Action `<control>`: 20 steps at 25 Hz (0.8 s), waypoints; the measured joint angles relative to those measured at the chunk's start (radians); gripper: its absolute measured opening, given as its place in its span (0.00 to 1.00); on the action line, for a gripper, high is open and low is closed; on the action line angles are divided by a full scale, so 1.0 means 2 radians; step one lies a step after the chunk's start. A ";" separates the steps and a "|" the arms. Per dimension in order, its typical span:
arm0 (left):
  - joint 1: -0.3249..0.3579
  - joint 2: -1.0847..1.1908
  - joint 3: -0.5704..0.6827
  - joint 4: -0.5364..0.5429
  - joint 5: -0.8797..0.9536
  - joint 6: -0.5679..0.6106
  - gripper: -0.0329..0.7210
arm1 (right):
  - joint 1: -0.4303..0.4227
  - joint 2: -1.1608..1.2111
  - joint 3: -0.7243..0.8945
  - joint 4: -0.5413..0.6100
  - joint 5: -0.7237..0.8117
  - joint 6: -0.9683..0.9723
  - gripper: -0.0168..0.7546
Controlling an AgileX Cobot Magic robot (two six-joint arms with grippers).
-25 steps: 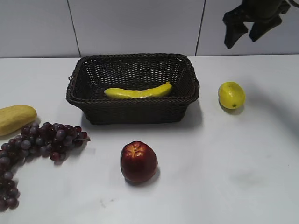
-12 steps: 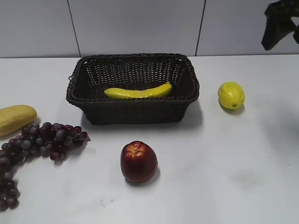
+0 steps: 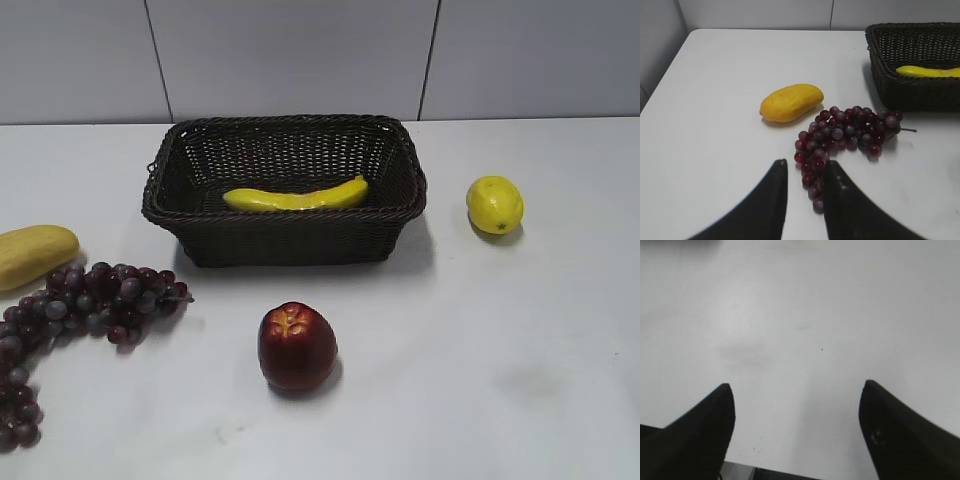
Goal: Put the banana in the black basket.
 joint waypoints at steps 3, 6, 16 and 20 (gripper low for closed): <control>0.000 0.000 0.000 0.000 0.000 0.000 0.36 | 0.000 -0.075 0.059 0.000 -0.002 0.000 0.78; 0.000 0.000 0.000 0.000 0.000 0.000 0.36 | 0.000 -0.154 0.109 0.000 -0.002 0.000 0.78; 0.000 0.000 0.000 0.000 -0.001 0.000 0.36 | 0.000 -0.379 0.180 0.001 0.000 0.000 0.77; 0.000 0.000 0.000 0.000 -0.001 0.000 0.36 | 0.000 -0.426 0.189 0.003 0.025 0.000 0.76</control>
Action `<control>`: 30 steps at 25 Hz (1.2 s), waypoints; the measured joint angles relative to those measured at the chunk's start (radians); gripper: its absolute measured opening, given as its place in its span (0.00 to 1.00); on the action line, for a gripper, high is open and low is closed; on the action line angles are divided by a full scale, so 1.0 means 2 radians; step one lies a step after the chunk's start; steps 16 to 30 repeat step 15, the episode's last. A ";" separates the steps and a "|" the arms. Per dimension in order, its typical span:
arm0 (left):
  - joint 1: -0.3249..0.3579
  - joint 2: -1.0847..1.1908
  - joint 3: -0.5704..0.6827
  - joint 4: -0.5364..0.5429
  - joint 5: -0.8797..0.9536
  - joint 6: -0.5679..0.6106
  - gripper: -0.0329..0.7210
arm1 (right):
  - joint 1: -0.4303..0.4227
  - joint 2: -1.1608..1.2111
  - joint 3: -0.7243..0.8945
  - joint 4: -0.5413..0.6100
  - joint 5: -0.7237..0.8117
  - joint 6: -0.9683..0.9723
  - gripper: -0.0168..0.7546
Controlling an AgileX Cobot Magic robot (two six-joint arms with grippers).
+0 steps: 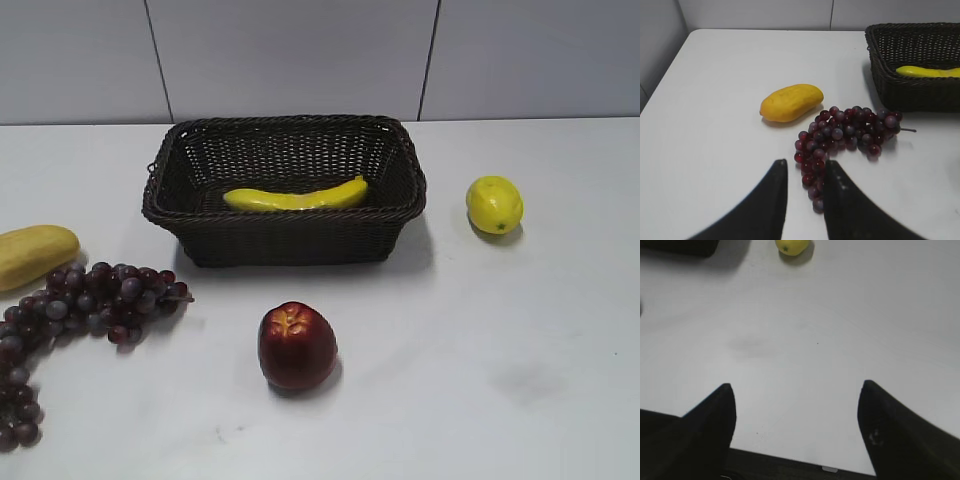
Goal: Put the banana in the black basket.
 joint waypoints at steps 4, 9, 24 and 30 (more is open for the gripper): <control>0.000 0.000 0.000 0.000 0.000 0.000 0.36 | 0.000 -0.037 0.005 0.004 0.010 0.000 0.76; 0.000 0.000 0.000 0.000 0.000 0.000 0.36 | 0.000 -0.086 0.005 0.004 0.012 0.000 0.76; 0.000 0.000 0.000 0.000 0.000 0.000 0.36 | 0.000 -0.130 0.005 0.004 0.013 0.000 0.76; 0.000 0.000 0.000 0.000 0.000 0.000 0.36 | 0.000 -0.130 0.005 0.004 0.013 0.000 0.76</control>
